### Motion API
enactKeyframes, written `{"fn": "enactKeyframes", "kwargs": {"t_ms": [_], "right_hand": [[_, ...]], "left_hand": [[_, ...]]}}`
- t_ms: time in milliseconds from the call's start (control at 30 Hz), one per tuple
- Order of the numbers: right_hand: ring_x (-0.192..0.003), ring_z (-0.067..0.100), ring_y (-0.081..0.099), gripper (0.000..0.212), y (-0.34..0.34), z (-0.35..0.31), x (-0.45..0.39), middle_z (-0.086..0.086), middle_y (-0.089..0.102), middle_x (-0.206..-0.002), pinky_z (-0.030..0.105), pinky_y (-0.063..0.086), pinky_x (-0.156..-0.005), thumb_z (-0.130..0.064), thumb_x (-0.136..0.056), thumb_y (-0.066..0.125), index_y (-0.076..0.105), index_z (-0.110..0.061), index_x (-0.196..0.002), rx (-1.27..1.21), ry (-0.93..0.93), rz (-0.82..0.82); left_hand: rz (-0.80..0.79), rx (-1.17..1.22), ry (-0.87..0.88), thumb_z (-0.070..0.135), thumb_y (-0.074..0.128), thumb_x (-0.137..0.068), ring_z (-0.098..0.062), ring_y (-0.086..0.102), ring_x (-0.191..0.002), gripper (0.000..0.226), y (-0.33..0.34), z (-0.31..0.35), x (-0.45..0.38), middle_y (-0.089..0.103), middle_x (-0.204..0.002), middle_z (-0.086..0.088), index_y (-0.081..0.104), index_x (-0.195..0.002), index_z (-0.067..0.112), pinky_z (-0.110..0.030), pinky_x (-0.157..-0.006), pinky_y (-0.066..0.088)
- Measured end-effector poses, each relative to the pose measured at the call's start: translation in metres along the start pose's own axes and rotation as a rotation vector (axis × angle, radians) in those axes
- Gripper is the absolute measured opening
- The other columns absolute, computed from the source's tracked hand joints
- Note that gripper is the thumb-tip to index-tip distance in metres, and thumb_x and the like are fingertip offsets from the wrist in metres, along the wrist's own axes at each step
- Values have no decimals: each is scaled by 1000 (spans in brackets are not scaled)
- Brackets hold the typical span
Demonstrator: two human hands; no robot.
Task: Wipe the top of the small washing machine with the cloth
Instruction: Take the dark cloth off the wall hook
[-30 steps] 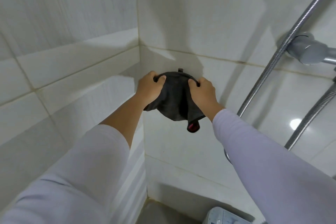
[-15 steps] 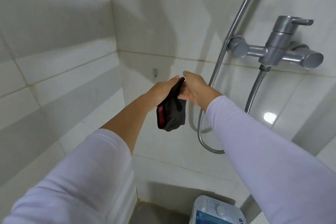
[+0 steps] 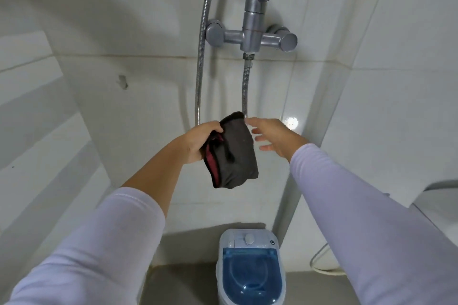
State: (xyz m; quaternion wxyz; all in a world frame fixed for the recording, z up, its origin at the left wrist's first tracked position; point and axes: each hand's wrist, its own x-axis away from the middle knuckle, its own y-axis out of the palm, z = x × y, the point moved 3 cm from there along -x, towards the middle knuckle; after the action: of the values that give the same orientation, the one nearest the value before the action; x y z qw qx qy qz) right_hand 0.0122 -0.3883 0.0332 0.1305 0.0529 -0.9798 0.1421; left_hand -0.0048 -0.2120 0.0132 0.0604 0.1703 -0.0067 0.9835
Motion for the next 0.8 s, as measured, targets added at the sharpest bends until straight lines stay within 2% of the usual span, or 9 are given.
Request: {"fn": "enactKeyframes", "kwargs": {"t_ms": [67, 133, 267, 400, 467, 567, 667, 733, 800], "right_hand": [[-107, 17, 59, 52, -20, 35, 1, -1, 64, -117, 36, 49, -91, -55, -74, 67, 63, -20, -112, 31, 63, -162], [-110, 18, 61, 48, -36, 65, 5, 2, 66, -119, 35, 51, -90, -49, -77, 68, 64, -19, -113, 2, 87, -272], [-107, 24, 63, 45, -59, 122, -5, 9, 64, -122, 33, 52, -91, -29, -83, 68, 59, -8, -121, -110, 100, -220], [-96, 26, 64, 37, -63, 176, -18, 12, 66, -110, 36, 54, -85, -20, -87, 63, 56, -3, -119, -164, 153, -171], [-89, 24, 64, 32, -65, 210, -29, 14, 65, -107, 35, 54, -82, -16, -88, 62, 57, -2, -116, -204, 172, -98], [-95, 27, 63, 28, -64, 268, -51, 17, 63, -110, 37, 53, -89, -9, -87, 61, 57, 1, -113, -246, 193, -18], [-93, 26, 63, 34, -59, 316, -72, 18, 64, -109, 36, 53, -87, -4, -85, 63, 55, 6, -116, -240, 190, -13], [-94, 26, 61, 54, -56, 342, -87, 13, 59, -109, 37, 53, -85, -1, -83, 64, 41, 2, -132, -246, 157, -21], [-105, 29, 56, 74, -54, 367, -102, 11, 48, -121, 40, 51, -89, 3, -81, 66, 28, -14, -142, -251, 127, -38]], "left_hand": [[-50, 18, -31, 26, 50, -89, -22, 59, -78, 17, 20, -9, -8, 62, -83, -4, 60, -91, 13, -37, -83, 49], [-73, 46, -69, 29, 50, -90, -22, 61, -80, 19, 39, -21, -18, 64, -86, -4, 61, -93, 13, -37, -89, 49], [-131, 82, -173, 31, 44, -99, -21, 64, -80, 27, 78, -63, -41, 64, -90, -6, 60, -91, 11, -35, -77, 54], [-252, 79, -305, 56, 38, -95, -26, 65, -99, 52, 102, -126, -72, 66, -113, -11, 59, -114, 12, -45, -83, 54], [-259, 77, -351, 60, 47, -89, -27, 67, -101, 60, 108, -160, -90, 65, -119, -12, 54, -120, 9, -45, -78, 57], [-227, -74, -289, 32, 65, -88, -23, 66, -96, 44, 117, -206, -116, 63, -117, -12, 51, -123, 8, -37, -82, 53], [-194, -143, -201, 4, 70, -84, -24, 61, -106, 76, 124, -246, -144, 54, -134, -14, 29, -146, 21, -33, -83, 52], [-200, -172, -153, -2, 69, -83, -24, 62, -105, 76, 128, -267, -160, 58, -127, -15, 34, -144, 24, -32, -84, 52], [-232, -233, -104, -7, 69, -81, -24, 62, -104, 70, 132, -284, -174, 60, -122, -16, 43, -139, 23, -32, -88, 51]]}}
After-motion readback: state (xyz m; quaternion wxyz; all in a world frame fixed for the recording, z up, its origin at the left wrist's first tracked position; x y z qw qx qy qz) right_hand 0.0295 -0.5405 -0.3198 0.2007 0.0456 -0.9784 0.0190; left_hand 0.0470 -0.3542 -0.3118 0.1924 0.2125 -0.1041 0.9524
